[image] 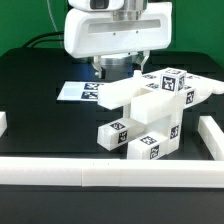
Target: Assemble chair
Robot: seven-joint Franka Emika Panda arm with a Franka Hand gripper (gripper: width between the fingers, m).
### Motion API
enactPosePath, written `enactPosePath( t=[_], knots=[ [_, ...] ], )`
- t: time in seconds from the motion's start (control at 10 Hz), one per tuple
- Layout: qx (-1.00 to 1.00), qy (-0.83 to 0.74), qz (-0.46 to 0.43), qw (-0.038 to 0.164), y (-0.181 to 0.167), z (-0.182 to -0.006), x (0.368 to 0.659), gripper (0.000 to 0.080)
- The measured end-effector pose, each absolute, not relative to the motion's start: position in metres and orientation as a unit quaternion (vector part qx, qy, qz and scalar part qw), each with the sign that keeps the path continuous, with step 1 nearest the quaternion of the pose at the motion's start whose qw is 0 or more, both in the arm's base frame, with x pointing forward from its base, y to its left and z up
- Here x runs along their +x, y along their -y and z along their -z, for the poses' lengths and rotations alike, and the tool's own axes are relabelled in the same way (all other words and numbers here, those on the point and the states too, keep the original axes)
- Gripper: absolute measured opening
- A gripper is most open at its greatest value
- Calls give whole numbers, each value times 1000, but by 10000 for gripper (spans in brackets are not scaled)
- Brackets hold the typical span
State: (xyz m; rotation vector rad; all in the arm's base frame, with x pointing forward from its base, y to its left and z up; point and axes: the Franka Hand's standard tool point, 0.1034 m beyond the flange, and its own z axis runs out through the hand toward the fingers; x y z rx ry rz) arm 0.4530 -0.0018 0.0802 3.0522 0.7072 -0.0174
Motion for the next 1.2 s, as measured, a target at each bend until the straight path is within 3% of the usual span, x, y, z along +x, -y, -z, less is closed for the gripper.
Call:
enactPosePath(
  t=[0.3,1.2],
  knots=[
    [972,-235,4,10,-8,-63,440,649],
    [977,-212,-18,5,-55,-75,487,649]
  ],
)
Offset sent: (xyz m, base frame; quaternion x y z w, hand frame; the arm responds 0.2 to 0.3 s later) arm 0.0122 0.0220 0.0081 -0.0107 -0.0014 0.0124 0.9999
